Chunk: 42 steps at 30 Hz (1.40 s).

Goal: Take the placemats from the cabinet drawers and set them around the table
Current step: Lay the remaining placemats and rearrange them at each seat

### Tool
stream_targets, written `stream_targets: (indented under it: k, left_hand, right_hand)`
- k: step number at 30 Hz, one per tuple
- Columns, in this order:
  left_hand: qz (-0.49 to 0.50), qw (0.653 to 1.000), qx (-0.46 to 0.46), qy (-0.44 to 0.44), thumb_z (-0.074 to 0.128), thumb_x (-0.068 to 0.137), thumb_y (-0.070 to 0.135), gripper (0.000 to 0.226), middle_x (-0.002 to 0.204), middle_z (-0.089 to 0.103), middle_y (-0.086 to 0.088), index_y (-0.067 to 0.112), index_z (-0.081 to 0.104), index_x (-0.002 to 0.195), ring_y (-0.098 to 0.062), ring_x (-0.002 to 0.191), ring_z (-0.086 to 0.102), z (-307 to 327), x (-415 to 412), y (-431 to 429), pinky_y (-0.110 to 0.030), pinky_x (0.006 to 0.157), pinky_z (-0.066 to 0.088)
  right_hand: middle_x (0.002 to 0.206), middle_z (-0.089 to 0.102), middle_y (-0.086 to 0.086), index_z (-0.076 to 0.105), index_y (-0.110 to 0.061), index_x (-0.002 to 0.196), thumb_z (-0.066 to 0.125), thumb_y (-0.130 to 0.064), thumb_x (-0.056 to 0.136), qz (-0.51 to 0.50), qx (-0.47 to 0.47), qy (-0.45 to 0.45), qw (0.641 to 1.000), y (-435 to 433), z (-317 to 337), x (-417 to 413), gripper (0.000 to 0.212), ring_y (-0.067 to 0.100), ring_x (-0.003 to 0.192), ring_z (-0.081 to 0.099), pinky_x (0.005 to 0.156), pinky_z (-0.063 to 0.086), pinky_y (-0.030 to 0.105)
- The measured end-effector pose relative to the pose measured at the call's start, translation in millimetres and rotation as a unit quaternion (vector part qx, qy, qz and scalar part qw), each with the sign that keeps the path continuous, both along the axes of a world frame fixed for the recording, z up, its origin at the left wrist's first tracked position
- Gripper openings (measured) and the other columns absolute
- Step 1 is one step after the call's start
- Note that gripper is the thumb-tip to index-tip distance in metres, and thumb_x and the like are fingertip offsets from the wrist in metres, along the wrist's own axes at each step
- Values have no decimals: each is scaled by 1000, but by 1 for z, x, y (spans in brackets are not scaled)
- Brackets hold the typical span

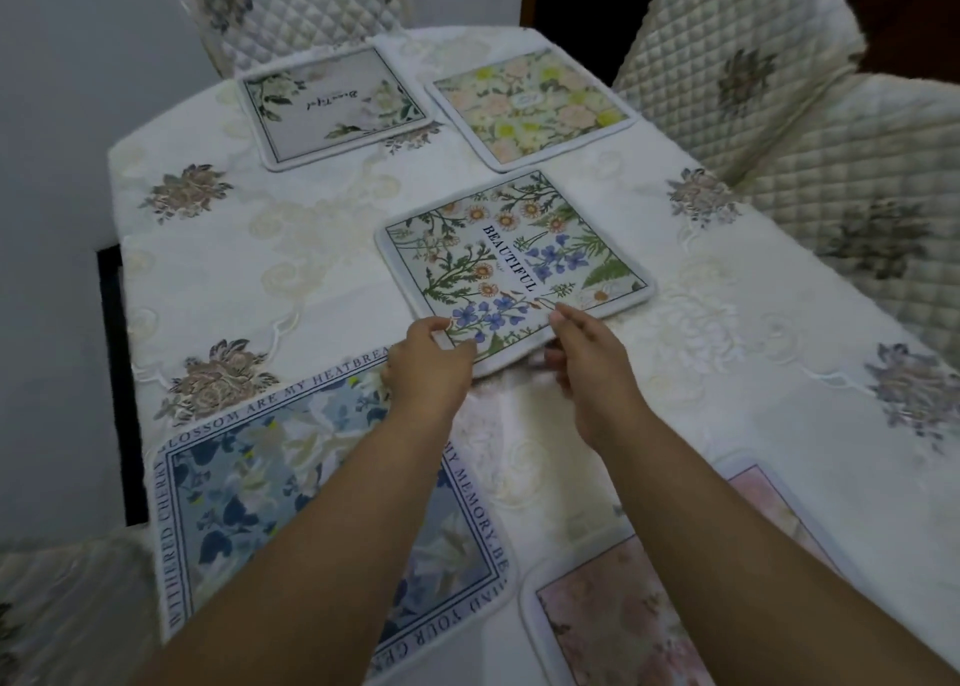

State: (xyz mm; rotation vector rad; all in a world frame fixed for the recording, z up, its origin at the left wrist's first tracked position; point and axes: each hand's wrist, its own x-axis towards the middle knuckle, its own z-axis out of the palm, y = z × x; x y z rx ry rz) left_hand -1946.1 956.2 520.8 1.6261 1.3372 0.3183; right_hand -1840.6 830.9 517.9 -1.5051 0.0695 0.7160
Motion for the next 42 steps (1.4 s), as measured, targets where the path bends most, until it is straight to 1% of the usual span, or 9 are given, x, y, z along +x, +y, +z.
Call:
stream_targets:
  k: [2, 6, 13, 18, 22, 25, 29, 35, 42]
  left_hand:
    - [3, 1000, -14, -26, 76, 84, 29, 32, 127, 52, -6, 32, 63, 113, -25, 100, 63, -1, 3, -2, -41, 82, 60]
    - [11, 993, -74, -92, 79, 83, 9, 43, 132, 55, -8, 29, 64, 118, -19, 96, 67, -3, 5, -14, -37, 77, 63]
    - [-52, 951, -235, -196, 92, 63, 5, 110, 134, 62, -3, 37, 36, 152, -24, 116, 65, 15, -18, -25, -46, 99, 55]
    - [26, 922, -262, -283, 82, 75, 12, 78, 129, 60, -7, 39, 51, 142, -24, 104, 73, 42, -51, -2, -38, 81, 62]
    - [-83, 905, -322, -265, 75, 82, 31, 44, 126, 71, -6, 30, 70, 126, -29, 106, 72, 74, -77, 1, -38, 74, 61]
    - [-230, 898, -325, -187, 74, 81, 48, 46, 132, 68, -5, 33, 71, 125, -34, 114, 68, 99, -91, -16, -46, 85, 60]
    - [-353, 891, -255, -127, 70, 86, 33, 40, 141, 61, 4, 41, 69, 125, -30, 126, 60, 128, -101, -58, -52, 107, 47]
    - [-484, 854, -111, -157, 67, 95, 25, 43, 108, 57, 53, 57, 64, 123, 28, 100, 54, 185, -129, -117, 2, 74, 45]
    - [-558, 799, -110, -196, 72, 91, 24, 50, 120, 62, 40, 58, 61, 126, 8, 109, 64, 227, -168, -183, -17, 85, 55]
  right_hand:
    - [114, 71, 4, 63, -27, 133, 68, -40, 94, 41, -35, -43, 998, 3, -4, 1, 42, 15, 91, 67, 66, 54, 26]
    - [145, 54, 0, 52, -23, 145, 66, -37, 95, 73, -128, -172, 974, 16, -13, 1, 55, 18, 130, 52, 108, 44, 34]
    - [153, 46, -8, 44, -38, 150, 57, 1, 96, 37, -52, -171, 983, -18, 16, -6, 68, 10, 131, 51, 104, 51, 38]
    - [144, 45, -28, 53, -57, 136, 62, 2, 95, 64, 0, -186, 981, -100, 62, -16, 71, 9, 136, 48, 103, 51, 40]
    - [138, 50, -28, 60, -52, 132, 63, 5, 93, 70, 27, -136, 988, -170, 96, -35, 68, 3, 121, 60, 90, 59, 37]
    - [141, 51, -26, 58, -49, 135, 63, 2, 94, 94, 11, -118, 989, -215, 118, -58, 66, 8, 126, 58, 94, 57, 45]
    - [141, 46, -30, 58, -50, 135, 63, 0, 94, 55, 2, -116, 992, -263, 151, -101, 65, 5, 125, 58, 93, 57, 43]
    - [136, 54, -20, 53, -59, 134, 68, -8, 94, -96, -36, -146, 984, -327, 202, -188, 66, 12, 110, 69, 82, 62, 41]
    - [139, 55, -13, 40, -71, 134, 74, -16, 90, -236, -111, -173, 950, -394, 249, -309, 78, 22, 112, 69, 88, 59, 52]
